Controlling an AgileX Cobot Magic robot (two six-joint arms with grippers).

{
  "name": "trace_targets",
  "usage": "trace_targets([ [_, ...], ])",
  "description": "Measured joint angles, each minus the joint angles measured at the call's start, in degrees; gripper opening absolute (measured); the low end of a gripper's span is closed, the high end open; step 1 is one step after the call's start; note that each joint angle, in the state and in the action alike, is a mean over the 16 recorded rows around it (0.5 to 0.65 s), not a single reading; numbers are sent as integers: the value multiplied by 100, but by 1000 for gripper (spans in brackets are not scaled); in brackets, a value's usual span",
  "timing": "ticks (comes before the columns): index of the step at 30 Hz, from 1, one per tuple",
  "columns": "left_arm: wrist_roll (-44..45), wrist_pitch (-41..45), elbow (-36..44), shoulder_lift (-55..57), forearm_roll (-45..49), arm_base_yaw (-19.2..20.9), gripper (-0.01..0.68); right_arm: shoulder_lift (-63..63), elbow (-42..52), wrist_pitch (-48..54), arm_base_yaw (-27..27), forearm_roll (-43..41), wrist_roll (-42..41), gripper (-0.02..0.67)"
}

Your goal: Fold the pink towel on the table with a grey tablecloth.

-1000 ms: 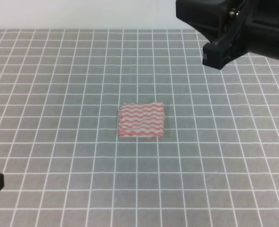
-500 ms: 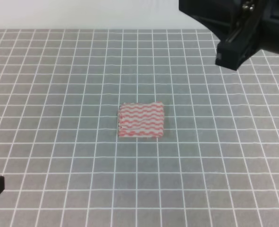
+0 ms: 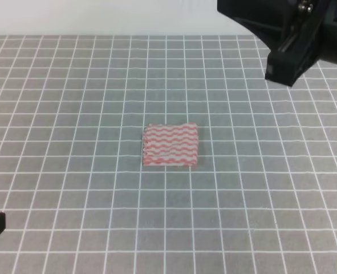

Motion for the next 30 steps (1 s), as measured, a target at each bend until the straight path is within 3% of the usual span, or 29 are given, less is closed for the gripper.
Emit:
trace_targets([
  [16,4,0,0,0,0,0,-3,-960,1146,-1597,1,593,-38,-18],
  [30,8,-14,-2,20,1,1,-3,-1775,1955,-1382,-3,651,-162,-18],
])
